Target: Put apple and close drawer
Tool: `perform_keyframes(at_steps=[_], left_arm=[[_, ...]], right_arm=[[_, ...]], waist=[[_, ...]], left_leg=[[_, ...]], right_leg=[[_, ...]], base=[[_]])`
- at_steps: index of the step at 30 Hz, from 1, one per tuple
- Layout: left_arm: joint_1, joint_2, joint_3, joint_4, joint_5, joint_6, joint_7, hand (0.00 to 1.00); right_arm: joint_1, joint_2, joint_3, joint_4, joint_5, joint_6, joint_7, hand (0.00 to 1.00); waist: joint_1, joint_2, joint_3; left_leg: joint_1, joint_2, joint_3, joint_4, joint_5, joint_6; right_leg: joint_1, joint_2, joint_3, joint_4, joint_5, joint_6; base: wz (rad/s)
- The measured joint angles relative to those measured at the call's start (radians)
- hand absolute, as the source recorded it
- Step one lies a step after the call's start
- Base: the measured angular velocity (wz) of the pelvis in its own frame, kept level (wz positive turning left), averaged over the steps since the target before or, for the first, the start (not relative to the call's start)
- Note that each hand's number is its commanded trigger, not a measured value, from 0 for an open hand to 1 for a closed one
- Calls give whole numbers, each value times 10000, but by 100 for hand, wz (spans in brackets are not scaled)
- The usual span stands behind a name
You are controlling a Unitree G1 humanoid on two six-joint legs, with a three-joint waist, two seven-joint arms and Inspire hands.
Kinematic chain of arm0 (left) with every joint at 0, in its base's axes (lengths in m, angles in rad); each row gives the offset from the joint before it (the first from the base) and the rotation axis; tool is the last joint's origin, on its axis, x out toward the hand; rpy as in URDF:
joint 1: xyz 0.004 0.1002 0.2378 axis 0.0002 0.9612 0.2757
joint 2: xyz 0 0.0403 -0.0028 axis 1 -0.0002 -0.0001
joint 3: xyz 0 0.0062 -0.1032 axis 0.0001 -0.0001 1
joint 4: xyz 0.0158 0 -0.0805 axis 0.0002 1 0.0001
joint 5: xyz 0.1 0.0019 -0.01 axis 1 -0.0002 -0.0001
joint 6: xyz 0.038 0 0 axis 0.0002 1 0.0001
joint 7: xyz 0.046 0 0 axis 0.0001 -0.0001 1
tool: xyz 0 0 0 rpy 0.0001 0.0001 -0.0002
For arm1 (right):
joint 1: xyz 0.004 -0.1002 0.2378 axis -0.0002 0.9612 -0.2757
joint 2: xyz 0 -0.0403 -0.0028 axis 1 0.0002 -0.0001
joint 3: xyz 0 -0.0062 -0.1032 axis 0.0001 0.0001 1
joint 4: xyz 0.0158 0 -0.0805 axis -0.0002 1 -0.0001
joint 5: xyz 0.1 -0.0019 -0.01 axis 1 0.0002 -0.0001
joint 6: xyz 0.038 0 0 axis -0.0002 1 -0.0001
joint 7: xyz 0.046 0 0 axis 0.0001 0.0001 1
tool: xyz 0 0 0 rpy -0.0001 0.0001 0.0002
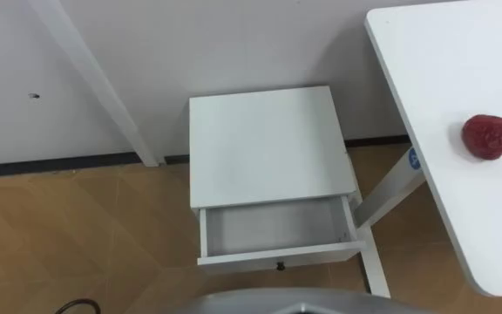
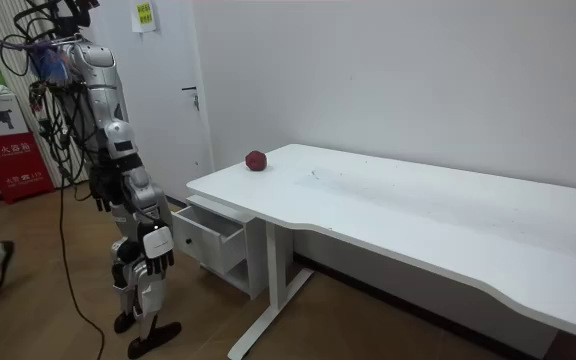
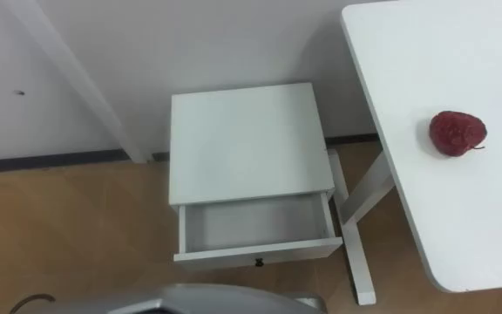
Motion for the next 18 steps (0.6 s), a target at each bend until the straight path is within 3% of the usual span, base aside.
perform_keyframes(at_steps=[8,13,16,18], left_arm=[[22,0,-1,0,-6,-1,85,0],[68,0,142,15,-7,41,155,0],[9,0,298,20,-120,50,215,0],[58,-29,852,10,-134,5,282,0]], right_arm=[[79,0,-4,-6,54,-4,-49,0],[127,3,-209,7,738,7,-597,0],[290,9,-376,37,1887,39,-1028,0],[543,52,-1170,43,2980,59,-1270,0]], waist=[[0,0,3],[44,9,6],[27,-27,-7],[-19,-63,9]], left_leg=[[34,6,3,-5,0,0],[111,20,73,-22,0,0],[119,27,118,-25,-1,-1],[132,24,133,-38,-1,-1]], right_leg=[[16,2,24,14,0,0],[-2,19,248,26,-1,-1],[-76,18,352,104,-1,0],[-93,17,397,152,-4,4]], base=[[0],[-12],[-11],[-6]])
